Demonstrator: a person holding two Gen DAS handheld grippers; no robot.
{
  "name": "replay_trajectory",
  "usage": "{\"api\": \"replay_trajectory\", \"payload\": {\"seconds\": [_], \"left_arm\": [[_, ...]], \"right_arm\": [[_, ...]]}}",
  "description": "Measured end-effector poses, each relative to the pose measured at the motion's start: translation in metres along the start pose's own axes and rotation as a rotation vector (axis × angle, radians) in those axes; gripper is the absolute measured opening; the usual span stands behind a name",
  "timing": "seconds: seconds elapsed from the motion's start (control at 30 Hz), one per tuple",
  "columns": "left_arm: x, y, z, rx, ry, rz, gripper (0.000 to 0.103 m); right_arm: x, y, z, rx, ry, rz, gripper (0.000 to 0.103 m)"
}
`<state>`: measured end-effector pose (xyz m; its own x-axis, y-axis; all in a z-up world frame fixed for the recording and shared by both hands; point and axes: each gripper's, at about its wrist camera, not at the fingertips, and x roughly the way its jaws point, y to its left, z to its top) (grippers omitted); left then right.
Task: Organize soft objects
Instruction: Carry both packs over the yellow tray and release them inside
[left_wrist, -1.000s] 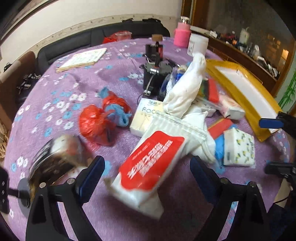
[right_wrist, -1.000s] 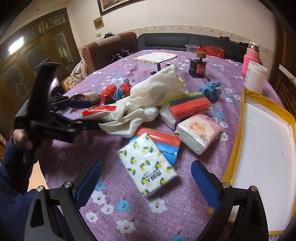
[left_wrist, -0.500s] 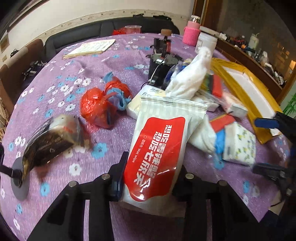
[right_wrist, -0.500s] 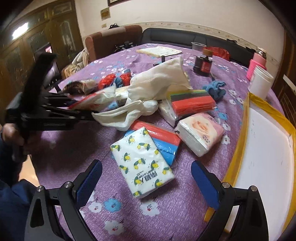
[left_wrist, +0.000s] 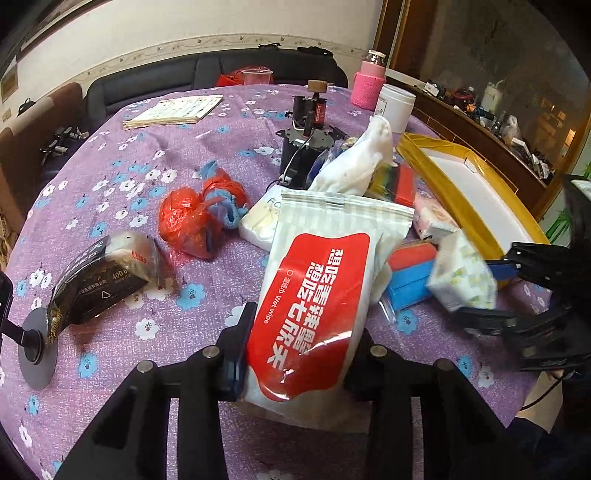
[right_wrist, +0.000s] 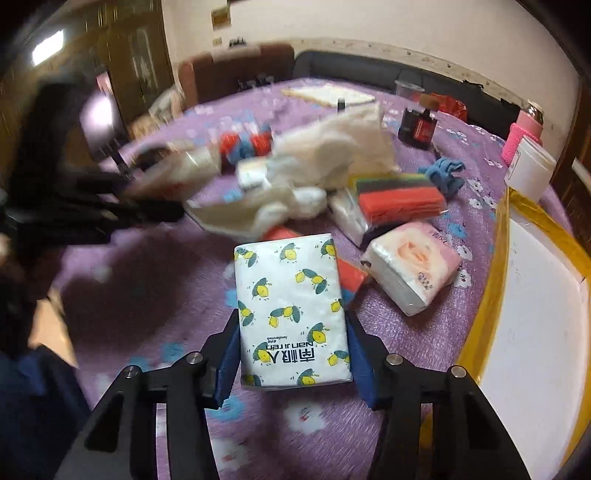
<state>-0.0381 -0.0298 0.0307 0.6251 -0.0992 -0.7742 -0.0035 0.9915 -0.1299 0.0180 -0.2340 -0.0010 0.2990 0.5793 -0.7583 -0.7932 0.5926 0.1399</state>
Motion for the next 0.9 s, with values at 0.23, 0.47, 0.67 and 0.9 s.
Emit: {"api": "replay_trajectory", "payload": {"seconds": [0.23, 0.47, 0.67, 0.9], "left_arm": [[-0.007, -0.002, 0.002, -0.005, -0.028, -0.018, 0.038], [-0.007, -0.007, 0.003, 0.01, -0.033, -0.033, 0.038], [-0.007, -0.012, 0.004, 0.018, -0.039, -0.052, 0.038], [-0.011, -0.016, 0.004, 0.026, -0.047, -0.066, 0.038]], "right_arm": [[-0.06, -0.074, -0.004, 0.273, -0.173, -0.184, 0.056], [-0.044, -0.128, -0.046, 0.467, -0.023, -0.351, 0.056], [-0.035, -0.109, -0.059, 0.516, 0.007, -0.257, 0.054], [-0.033, -0.081, -0.056, 0.524, -0.012, -0.116, 0.054]]}}
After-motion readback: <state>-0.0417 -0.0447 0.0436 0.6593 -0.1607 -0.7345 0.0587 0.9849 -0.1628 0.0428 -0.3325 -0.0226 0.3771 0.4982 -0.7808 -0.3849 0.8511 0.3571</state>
